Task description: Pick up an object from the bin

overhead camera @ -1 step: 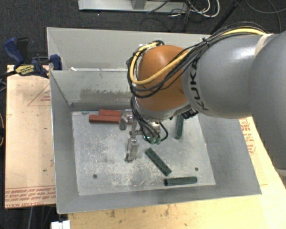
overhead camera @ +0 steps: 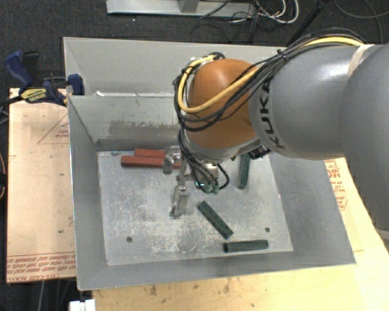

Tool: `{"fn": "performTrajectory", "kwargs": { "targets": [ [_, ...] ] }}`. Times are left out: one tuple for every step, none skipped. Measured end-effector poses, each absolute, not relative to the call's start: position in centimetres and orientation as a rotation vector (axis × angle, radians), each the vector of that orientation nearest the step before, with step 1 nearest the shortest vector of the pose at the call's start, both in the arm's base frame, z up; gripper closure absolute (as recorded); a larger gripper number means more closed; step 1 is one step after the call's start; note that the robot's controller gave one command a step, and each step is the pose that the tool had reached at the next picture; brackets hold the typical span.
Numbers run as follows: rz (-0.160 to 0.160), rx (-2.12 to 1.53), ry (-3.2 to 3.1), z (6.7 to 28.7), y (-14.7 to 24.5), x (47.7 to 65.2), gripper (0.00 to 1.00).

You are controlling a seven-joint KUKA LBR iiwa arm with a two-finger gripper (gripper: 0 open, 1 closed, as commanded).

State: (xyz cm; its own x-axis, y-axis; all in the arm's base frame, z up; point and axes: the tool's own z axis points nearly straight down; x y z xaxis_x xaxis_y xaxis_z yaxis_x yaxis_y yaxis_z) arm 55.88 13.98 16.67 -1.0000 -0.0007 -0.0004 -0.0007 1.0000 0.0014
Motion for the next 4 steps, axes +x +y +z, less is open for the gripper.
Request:
{"fn": "performTrajectory", "kwargs": {
  "targets": [
    [0.007, 0.074, 3.14, 16.3, 12.6, 57.8, 0.0],
    [0.009, 0.128, 3.133, 15.9, 11.3, 59.0, 0.0],
    [-0.008, 0.181, 3.142, 17.8, 8.6, 58.6, 0.0],
    [0.008, 0.123, 3.122, 15.9, 10.8, 61.5, 0.0]
  ]
}}
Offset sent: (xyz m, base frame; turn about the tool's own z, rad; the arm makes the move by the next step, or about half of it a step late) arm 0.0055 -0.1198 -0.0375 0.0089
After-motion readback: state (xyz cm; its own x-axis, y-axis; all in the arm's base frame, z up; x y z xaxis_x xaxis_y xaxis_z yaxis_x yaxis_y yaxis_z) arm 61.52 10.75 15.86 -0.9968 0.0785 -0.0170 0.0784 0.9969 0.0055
